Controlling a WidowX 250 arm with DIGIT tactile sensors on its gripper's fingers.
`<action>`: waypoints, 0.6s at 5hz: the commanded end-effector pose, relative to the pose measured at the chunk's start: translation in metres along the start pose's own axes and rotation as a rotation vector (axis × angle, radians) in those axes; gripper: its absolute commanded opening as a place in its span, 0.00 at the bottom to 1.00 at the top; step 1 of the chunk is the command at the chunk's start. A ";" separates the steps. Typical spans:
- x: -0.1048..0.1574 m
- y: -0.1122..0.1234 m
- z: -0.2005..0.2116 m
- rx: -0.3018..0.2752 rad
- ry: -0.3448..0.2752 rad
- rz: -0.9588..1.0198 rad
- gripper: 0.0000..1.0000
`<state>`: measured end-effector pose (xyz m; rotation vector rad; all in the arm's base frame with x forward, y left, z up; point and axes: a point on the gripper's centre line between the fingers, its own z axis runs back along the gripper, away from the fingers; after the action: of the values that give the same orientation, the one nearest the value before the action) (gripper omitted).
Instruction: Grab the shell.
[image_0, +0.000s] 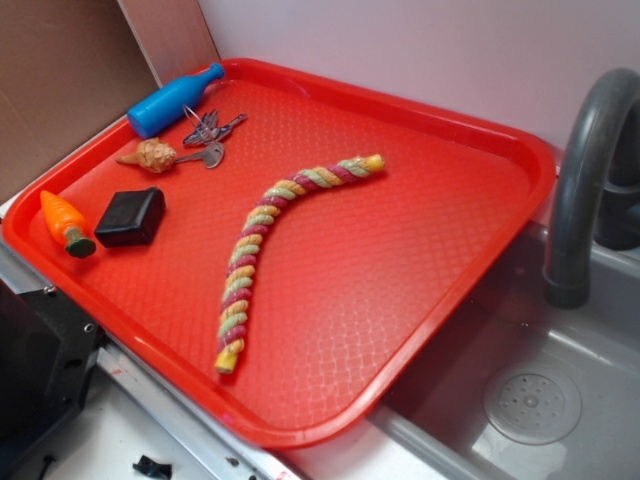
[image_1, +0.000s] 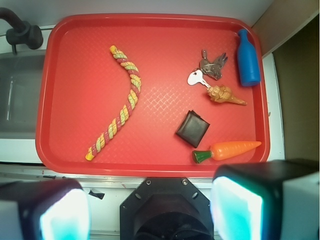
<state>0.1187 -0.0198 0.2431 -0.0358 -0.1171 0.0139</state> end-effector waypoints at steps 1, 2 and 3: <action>0.000 0.000 0.000 0.000 0.000 0.000 1.00; 0.018 0.020 -0.010 -0.004 -0.017 -0.171 1.00; 0.035 0.038 -0.023 0.006 -0.005 -0.290 1.00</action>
<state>0.1548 0.0165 0.2164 -0.0260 -0.0990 -0.3051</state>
